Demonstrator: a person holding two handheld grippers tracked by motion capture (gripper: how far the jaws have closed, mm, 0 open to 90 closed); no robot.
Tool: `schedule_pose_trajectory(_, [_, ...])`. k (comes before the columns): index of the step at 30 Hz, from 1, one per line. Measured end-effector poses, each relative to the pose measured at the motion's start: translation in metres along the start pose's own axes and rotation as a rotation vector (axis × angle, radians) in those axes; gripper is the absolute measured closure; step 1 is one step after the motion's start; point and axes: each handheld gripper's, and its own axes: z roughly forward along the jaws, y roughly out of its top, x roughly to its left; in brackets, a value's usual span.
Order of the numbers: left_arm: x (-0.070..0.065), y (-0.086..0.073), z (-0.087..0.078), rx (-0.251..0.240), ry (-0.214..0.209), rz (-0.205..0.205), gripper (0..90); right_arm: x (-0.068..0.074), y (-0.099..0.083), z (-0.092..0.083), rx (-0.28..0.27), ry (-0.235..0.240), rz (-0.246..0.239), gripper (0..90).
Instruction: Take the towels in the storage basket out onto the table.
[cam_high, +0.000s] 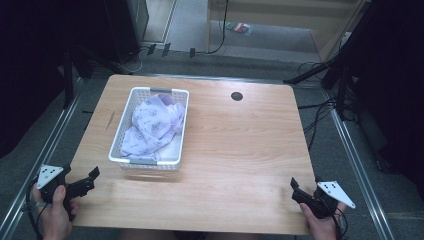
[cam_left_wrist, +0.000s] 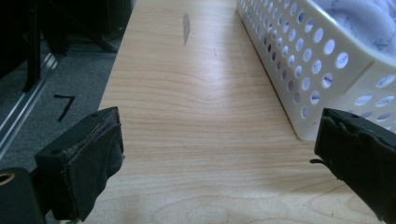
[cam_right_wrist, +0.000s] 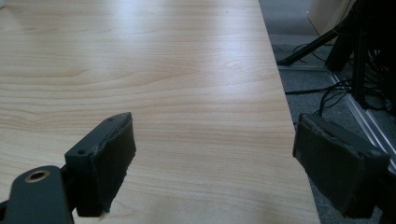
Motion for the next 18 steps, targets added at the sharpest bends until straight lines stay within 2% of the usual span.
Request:
schedule_pose_trajectory(3, [-0.005, 0.006, -0.006, -0.014, 0.010, 0.028, 2.3, 0.000, 0.000, 0.000, 0.000, 0.000, -0.001, 13.4])
schedule_pose_trajectory(4, [-0.005, 0.006, -0.006, -0.014, 0.010, 0.028, 2.3, 0.000, 0.000, 0.000, 0.000, 0.000, -0.001, 13.4])
schedule_pose_trajectory(5, [-0.008, 0.011, -0.011, -0.040, 0.006, 0.027, 2.3, 0.000, 0.000, 0.000, 0.000, -0.002, -0.001, 13.4])
schedule_pose_trajectory(8, [-0.011, 0.016, -0.013, -0.040, -0.005, 0.034, 2.2, 0.000, 0.000, 0.000, 0.002, -0.004, -0.001, 13.4])
schedule_pose_trajectory(10, [-0.019, 0.024, -0.012, -0.015, -0.017, 0.068, 2.2, 0.000, 0.000, 0.001, 0.005, -0.005, 0.001, 13.5])
schedule_pose_trajectory(14, [-0.026, 0.033, -0.012, 0.000, -0.043, 0.080, 2.2, 0.001, 0.000, 0.000, 0.006, -0.007, 0.001, 13.5])
schedule_pose_trajectory(17, [-0.038, 0.048, -0.011, 0.018, -0.059, 0.116, 2.2, 0.001, 0.000, 0.000, 0.005, -0.008, -0.001, 13.6])
schedule_pose_trajectory(18, [-0.038, 0.048, -0.011, 0.018, -0.059, 0.116, 2.2, 0.001, 0.000, 0.000, 0.005, -0.008, -0.001, 13.6])
